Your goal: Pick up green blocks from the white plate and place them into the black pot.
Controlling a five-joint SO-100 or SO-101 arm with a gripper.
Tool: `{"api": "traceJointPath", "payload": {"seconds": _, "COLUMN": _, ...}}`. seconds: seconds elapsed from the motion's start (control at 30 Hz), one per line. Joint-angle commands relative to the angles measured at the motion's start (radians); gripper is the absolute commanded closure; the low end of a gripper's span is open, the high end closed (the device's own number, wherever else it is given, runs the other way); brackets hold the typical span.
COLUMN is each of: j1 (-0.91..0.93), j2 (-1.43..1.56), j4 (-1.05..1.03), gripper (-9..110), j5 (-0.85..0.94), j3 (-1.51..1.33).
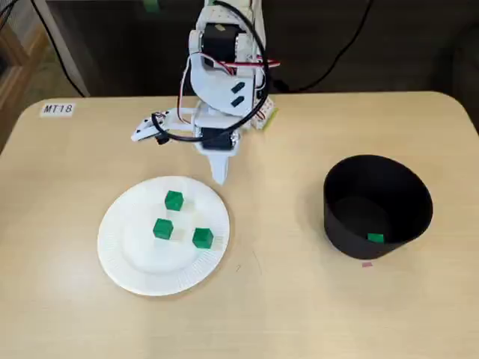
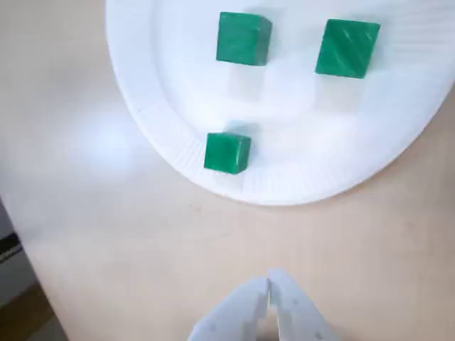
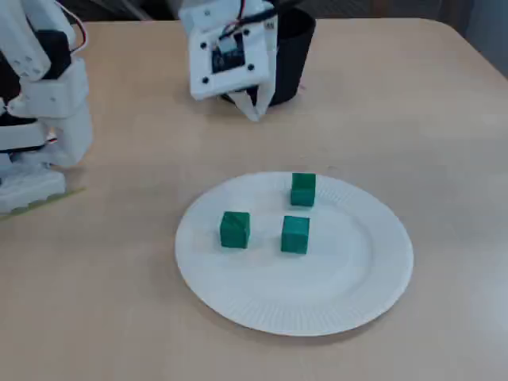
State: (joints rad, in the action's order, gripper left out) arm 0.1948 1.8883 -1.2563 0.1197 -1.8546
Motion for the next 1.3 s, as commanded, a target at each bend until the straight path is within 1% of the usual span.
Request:
{"api": "traceJointPath", "payload": {"seconds": 0.0, "j1": 0.02, "j2": -0.097, "j4": 0.034, "gripper": 104, "j5": 0.006, "j3": 0.08}}
{"api": "traceJointPath", "payload": {"seconds": 0.13, "j1": 0.032, "j2": -0.213, "j4": 0.038, "gripper": 103, "j5": 0.023, "j3": 0.16}}
{"api": "traceJointPath", "payload": {"seconds": 0.3, "j1": 0.044, "j2": -0.215, "j4": 0.057, "gripper": 78, "j5": 0.04, "j3": 0.163}}
{"api": "traceJointPath", "payload": {"seconds": 0.43, "j1": 0.064, "j2": -0.236, "j4": 0.058, "gripper": 72, "j5": 0.021, "j3": 0.163}}
{"api": "traceJointPath", "payload": {"seconds": 0.6, "j1": 0.067, "j2": -0.282, "j4": 0.058, "gripper": 72, "j5": 0.011, "j3": 0.163}}
{"api": "traceJointPath", "payload": {"seconds": 0.8, "j1": 0.043, "j2": -0.341, "j4": 0.104, "gripper": 73, "j5": 0.017, "j3": 0.167}}
{"api": "traceJointPath", "payload": {"seconds": 1.27, "j1": 0.054, "j2": -0.492, "j4": 0.13, "gripper": 73, "j5": 0.023, "j3": 0.281}}
